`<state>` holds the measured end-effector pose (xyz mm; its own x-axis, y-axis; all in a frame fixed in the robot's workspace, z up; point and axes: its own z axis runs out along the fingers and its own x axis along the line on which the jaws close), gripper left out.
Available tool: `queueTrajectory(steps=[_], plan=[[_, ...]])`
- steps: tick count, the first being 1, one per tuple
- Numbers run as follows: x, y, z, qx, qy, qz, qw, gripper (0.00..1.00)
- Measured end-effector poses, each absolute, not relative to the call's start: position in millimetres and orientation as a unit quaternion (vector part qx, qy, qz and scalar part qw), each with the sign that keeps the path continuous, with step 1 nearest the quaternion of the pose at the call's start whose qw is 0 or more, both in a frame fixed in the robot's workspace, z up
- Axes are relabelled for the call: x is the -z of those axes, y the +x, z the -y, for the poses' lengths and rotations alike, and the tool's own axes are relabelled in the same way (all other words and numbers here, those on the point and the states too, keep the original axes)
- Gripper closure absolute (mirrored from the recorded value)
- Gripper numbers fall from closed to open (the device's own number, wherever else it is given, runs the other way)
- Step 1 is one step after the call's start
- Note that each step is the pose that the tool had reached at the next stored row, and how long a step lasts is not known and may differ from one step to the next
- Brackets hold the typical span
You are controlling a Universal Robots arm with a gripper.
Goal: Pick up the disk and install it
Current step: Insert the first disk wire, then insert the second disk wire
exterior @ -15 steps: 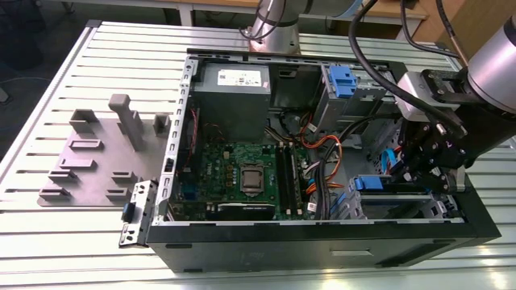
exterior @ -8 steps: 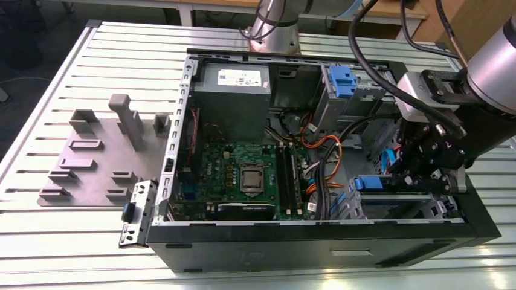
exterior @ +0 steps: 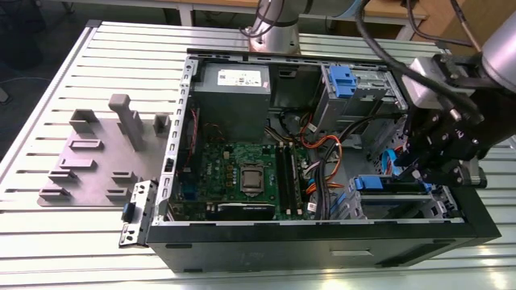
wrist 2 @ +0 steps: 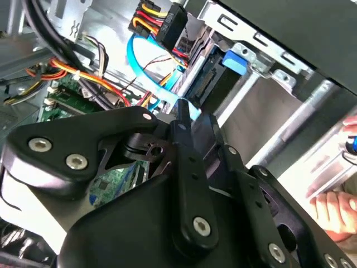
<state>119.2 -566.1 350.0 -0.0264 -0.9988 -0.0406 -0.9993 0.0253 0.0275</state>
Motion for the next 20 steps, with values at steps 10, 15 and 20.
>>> queueTrajectory(steps=[10,15,20], plan=[[-353.5,127.3,566.1,-0.025,-0.698,-0.716,0.005,0.71],[-353.5,127.6,566.1,-0.025,-0.698,-0.716,0.005,0.71],[-353.5,127.7,566.1,-0.025,-0.698,-0.716,0.005,0.71]])
